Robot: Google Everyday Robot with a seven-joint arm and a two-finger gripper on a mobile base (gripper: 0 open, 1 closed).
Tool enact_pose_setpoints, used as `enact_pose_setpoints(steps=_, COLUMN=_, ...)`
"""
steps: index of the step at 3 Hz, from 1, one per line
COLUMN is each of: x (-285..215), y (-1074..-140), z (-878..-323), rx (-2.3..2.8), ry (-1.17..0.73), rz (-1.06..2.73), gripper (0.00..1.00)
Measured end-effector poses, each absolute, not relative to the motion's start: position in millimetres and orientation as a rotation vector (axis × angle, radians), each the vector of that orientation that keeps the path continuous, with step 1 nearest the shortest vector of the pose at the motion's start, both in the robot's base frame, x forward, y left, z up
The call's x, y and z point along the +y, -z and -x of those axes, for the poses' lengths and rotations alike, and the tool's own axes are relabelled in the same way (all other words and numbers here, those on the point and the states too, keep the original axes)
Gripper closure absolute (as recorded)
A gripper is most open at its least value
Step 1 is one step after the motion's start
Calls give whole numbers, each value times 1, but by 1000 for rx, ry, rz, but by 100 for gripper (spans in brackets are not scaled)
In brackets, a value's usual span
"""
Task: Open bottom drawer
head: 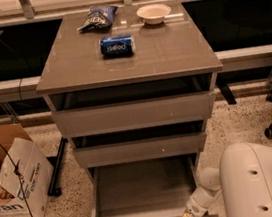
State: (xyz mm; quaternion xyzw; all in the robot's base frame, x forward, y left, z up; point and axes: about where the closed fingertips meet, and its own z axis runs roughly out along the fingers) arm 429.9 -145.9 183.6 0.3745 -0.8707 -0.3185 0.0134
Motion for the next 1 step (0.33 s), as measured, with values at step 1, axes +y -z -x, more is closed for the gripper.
enact_pose_setpoints(steps=1, x=-142, y=-182, z=-418, rx=-2704, ry=1038, rz=-1132, gripper=85)
